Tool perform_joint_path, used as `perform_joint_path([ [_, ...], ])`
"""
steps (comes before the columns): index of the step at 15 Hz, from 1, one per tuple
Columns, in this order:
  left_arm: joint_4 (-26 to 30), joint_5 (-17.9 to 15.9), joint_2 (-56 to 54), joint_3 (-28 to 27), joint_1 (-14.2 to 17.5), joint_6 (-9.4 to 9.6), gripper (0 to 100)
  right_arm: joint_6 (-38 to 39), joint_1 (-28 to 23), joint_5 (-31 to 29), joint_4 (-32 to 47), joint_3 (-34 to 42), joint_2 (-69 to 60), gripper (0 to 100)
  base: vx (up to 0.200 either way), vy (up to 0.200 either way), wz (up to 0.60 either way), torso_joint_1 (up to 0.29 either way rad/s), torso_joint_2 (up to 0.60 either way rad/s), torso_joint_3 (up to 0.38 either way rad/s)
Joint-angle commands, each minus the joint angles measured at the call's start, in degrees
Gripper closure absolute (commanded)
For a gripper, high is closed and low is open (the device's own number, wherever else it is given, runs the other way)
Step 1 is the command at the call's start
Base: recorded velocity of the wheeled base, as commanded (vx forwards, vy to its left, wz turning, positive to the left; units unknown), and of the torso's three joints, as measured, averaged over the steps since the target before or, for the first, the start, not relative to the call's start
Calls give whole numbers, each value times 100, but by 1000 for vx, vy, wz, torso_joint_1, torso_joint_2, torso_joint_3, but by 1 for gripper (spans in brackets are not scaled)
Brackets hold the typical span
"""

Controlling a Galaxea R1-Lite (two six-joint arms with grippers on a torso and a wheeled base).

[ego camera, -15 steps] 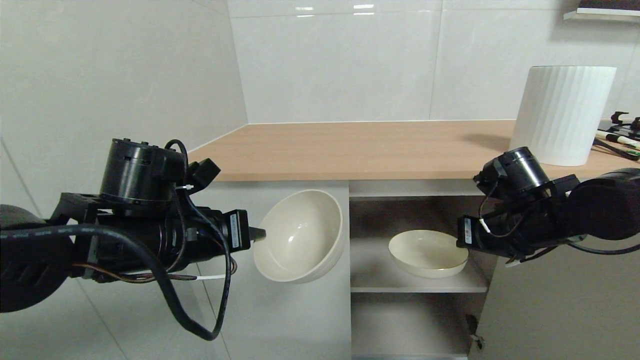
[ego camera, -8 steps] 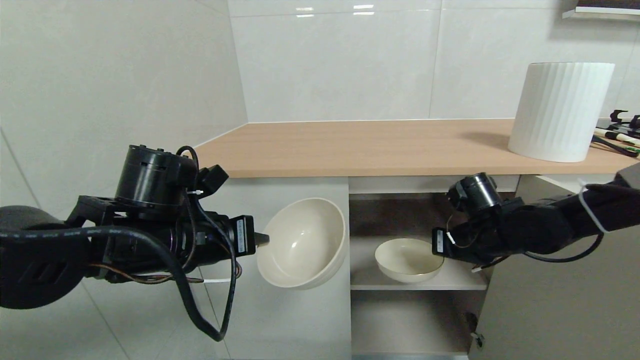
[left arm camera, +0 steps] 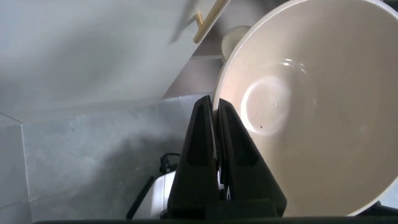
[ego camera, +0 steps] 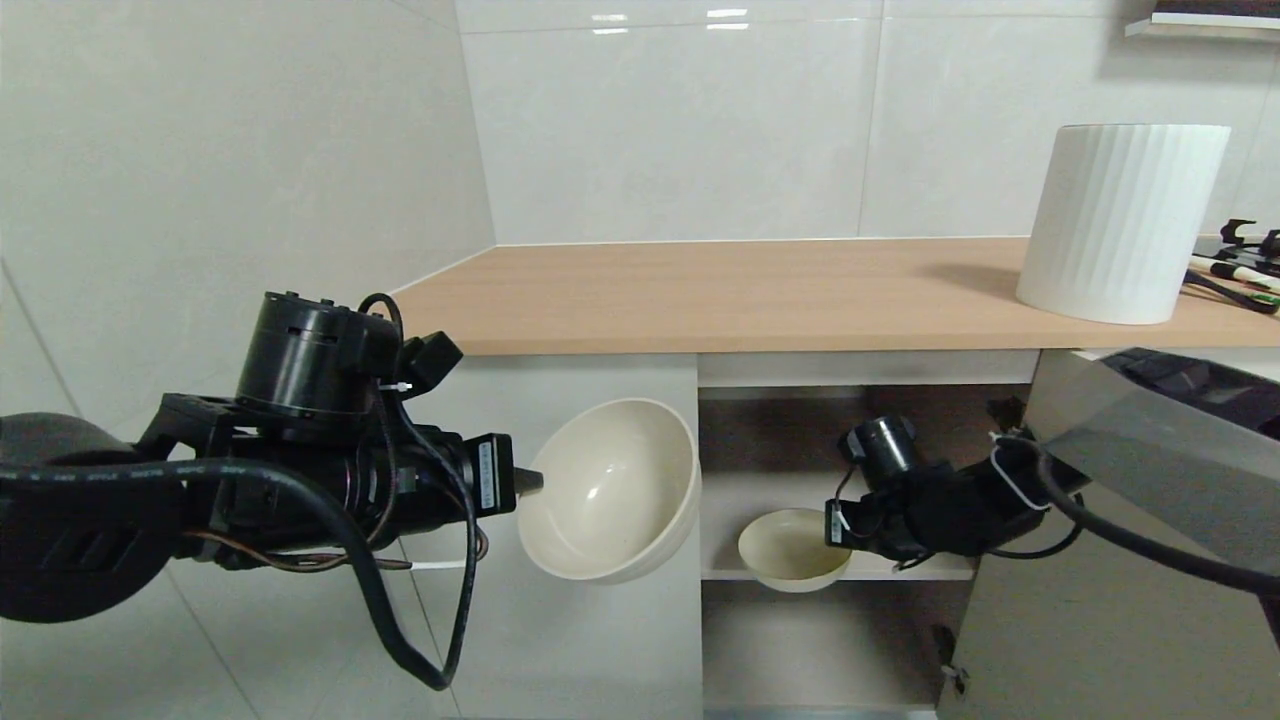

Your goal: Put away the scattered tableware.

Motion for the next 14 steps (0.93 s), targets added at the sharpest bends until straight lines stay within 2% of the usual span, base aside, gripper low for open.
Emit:
perform_joint_path([
  [1, -4, 0, 4, 7, -23, -3, 100, -94, -155, -111, -21, -269, 571, 100, 0, 0, 0, 0, 0, 0],
  [4, -4, 0, 4, -2, -14, -3, 100, -94, -287, -182, -21, -594, 870, 100, 0, 0, 0, 0, 0, 0],
  [5, -4, 0, 13, -2, -14, -3, 100, -94, -358, -472, -21, -823, 1063, 100, 0, 0, 0, 0, 0, 0],
  [9, -4, 0, 13, 7, -23, -3, 100, -85, -445, -858, -21, -1271, 1432, 100, 0, 0, 0, 0, 0, 0],
  [14, -4, 0, 22, 7, -23, -3, 100, -68, -498, -938, -3, -1649, 1634, 100, 0, 0, 0, 0, 0, 0],
])
